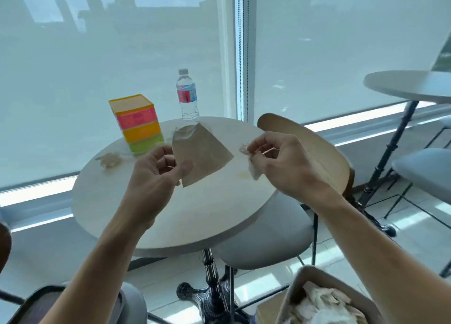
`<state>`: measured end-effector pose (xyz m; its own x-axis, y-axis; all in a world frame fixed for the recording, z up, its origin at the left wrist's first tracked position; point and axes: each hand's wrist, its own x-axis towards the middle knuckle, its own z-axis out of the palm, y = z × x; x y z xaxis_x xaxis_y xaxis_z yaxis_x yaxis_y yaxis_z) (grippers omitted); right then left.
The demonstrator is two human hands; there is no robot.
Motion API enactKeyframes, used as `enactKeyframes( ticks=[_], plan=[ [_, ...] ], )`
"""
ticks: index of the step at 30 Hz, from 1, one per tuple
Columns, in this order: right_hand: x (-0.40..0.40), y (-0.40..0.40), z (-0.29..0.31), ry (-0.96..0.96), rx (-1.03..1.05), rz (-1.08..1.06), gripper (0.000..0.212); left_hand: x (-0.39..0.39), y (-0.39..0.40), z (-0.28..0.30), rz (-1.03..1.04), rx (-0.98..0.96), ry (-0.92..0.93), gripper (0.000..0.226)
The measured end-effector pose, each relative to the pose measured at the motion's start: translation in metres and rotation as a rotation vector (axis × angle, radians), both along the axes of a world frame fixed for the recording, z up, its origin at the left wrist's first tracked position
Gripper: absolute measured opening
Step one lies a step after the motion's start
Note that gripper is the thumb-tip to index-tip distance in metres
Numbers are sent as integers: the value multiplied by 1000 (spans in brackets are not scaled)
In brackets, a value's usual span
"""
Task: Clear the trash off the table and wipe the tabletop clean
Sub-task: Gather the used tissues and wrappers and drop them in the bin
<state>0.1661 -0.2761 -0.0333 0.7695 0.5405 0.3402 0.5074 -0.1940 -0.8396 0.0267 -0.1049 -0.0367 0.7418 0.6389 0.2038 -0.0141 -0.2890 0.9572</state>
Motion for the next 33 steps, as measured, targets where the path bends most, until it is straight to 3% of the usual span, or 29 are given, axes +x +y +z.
enactKeyframes(
  ticks=[8,18,21,24,33],
  plan=[
    [16,-105,-49,132,-105,-28,9,23,-85,-16,-157,19,-36,13],
    [14,-197,-175,339,-395,-107,15,28,-166,-60,-220,-5,102,14],
    [11,-201,-198,495,-354,-114,11,26,-180,-74,-218,-8,146,13],
    [9,-199,-209,653,-306,-13,24,24,-188,-89,-211,-12,203,14],
    [18,-217,-198,605,-228,-106,22,18,-213,-147,-259,44,425,11]
  ],
)
